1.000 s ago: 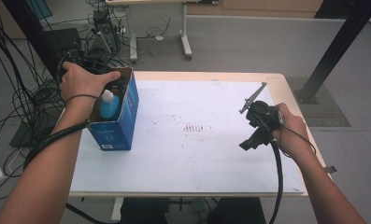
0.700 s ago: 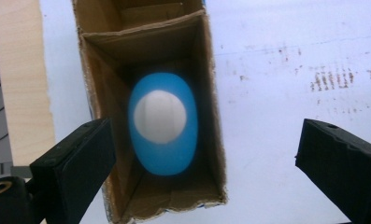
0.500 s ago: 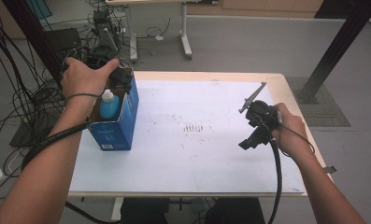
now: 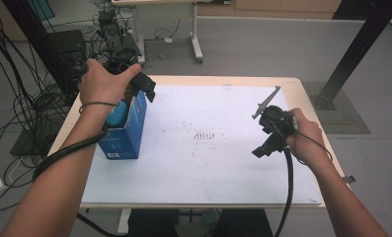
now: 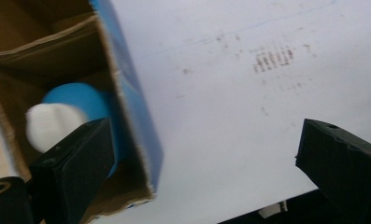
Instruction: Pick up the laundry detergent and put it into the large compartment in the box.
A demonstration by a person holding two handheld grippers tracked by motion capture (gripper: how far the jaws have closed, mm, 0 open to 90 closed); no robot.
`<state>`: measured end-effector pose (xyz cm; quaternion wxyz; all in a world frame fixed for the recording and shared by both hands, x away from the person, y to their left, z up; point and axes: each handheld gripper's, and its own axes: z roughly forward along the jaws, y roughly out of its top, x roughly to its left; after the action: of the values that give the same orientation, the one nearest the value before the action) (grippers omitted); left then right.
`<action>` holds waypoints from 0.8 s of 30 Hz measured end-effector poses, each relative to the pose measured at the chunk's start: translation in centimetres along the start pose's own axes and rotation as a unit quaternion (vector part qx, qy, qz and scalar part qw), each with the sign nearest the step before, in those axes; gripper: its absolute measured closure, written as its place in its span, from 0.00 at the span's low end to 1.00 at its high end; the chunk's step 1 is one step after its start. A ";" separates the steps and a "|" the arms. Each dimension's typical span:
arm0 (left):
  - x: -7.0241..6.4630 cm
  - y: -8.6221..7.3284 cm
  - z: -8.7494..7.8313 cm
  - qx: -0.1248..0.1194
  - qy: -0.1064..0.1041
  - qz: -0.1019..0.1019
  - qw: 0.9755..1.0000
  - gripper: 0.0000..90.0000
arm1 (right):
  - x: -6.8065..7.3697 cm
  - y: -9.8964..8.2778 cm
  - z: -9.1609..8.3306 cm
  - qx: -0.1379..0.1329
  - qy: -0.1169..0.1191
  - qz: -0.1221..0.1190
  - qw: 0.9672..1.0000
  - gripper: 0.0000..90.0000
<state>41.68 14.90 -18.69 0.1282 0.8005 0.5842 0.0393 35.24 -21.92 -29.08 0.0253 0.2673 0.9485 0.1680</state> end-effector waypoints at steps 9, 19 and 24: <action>-4.0 0.3 1.6 0.011 -0.032 0.046 0.998 0.06 | 0.1 0.1 0.0 0.003 0.000 -0.001 1.000 0.07; -7.0 0.4 5.0 0.024 -0.055 0.069 0.996 0.06 | 0.1 -0.2 -0.1 0.001 -0.003 0.004 1.000 0.07; -7.8 0.2 6.7 0.036 -0.064 0.077 0.994 0.06 | 0.1 -0.4 -0.2 0.001 -0.004 0.005 1.000 0.07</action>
<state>40.80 6.36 -24.41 0.1331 0.8479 0.5125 -0.0238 34.94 -22.29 -29.04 0.0278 0.2729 0.9472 0.1660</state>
